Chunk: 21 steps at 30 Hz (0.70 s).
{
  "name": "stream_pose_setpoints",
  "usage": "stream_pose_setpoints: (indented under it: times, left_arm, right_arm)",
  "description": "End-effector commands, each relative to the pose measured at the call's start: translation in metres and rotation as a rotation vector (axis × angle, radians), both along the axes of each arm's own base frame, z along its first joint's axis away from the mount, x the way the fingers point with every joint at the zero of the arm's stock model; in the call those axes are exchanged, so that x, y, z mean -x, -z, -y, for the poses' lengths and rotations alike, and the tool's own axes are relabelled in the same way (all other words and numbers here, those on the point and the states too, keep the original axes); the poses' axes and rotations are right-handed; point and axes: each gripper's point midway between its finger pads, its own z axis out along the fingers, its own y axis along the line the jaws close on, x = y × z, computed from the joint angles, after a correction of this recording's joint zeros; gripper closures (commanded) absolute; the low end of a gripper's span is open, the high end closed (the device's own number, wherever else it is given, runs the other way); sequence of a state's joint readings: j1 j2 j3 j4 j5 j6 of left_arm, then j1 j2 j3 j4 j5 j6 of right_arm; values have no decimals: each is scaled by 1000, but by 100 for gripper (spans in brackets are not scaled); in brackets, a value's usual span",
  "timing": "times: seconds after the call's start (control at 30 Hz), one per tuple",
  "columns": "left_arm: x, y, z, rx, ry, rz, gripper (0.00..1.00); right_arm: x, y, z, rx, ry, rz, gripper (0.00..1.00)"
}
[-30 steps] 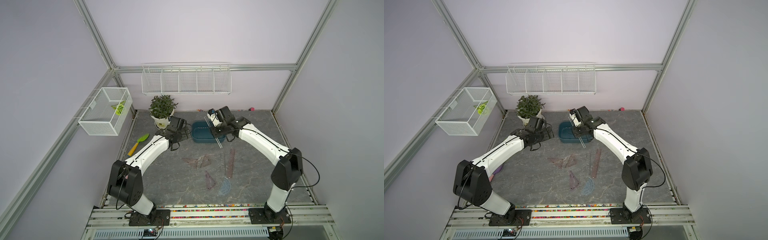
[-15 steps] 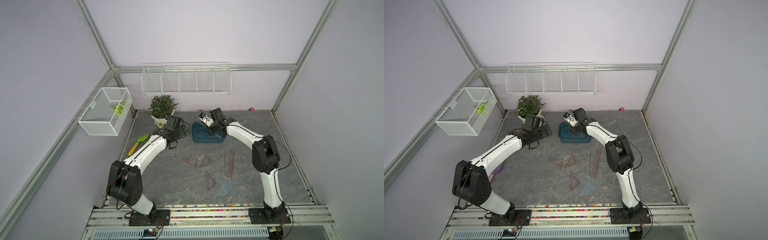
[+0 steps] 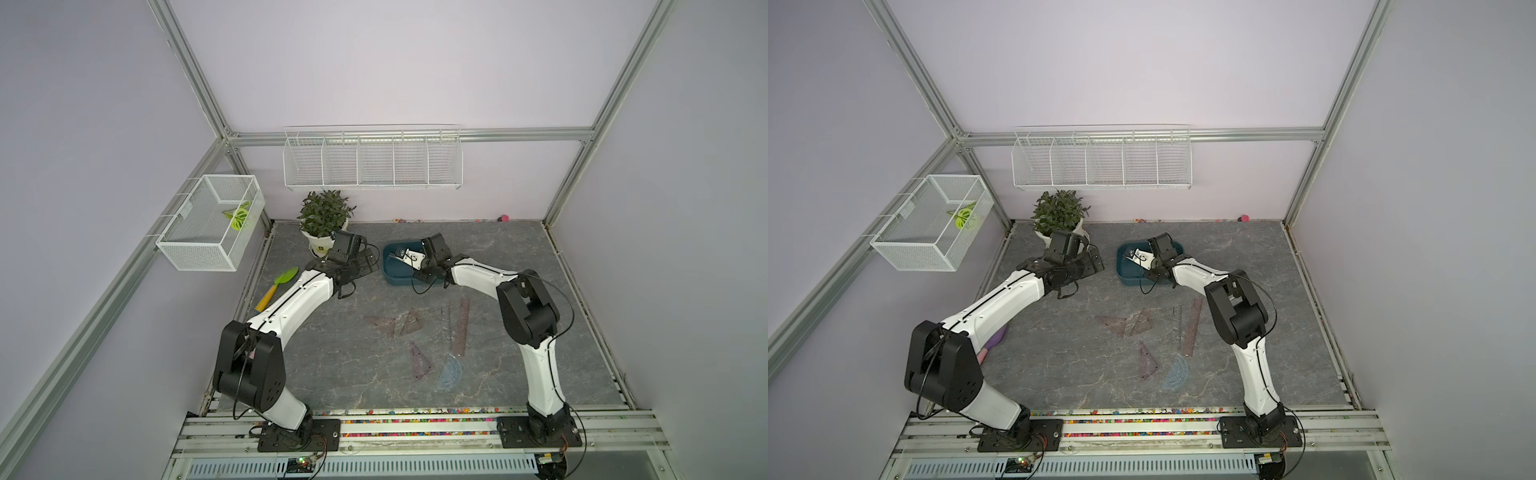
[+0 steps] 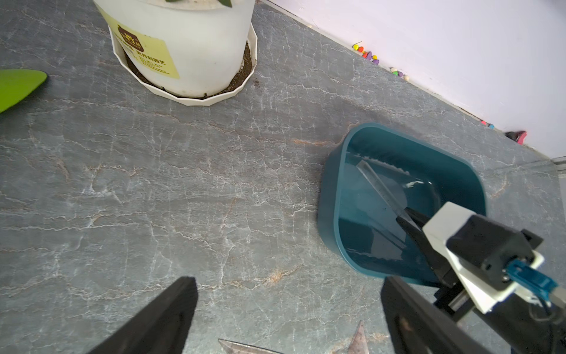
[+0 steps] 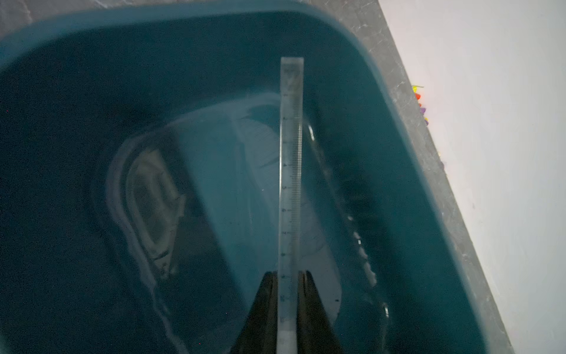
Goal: Put the scattered rulers into the storage box
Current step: Place the ruler in the storage box.
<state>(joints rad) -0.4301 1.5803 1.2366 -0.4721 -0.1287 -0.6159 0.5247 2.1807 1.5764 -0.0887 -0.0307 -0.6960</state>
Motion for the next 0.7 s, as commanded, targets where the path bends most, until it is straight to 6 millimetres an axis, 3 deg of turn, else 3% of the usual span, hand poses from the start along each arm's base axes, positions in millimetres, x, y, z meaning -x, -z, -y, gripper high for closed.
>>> stream_pose_setpoints:
  times: [0.0,0.03,0.13,0.37,0.47,0.57,0.63,0.67]
  left_arm:
    - [-3,3,-1,-2,11,-1,1]
    - [-3,4,0,0,11,-2,1]
    - [-4,5,1,3,16,-5,1]
    - [-5,4,5,17,32,-7,1]
    - [-4,5,15,46,74,-18,3]
    - [2,6,40,117,163,-40,11]
    - [10,7,66,152,239,-61,17]
    - [15,8,78,163,276,-68,18]
  right_arm:
    - [-6,-12,-1,0,-23,61,88]
    - [-7,-15,-2,-5,-25,57,79]
    - [-7,-21,-7,-21,-30,40,67]
    - [-11,-39,-11,-51,-29,60,56]
    - [-7,-73,-12,-124,1,77,55]
    - [0,-126,-1,-257,176,76,55]
    - [12,-151,23,-338,405,15,57]
    - [23,-154,37,-361,505,-42,59]
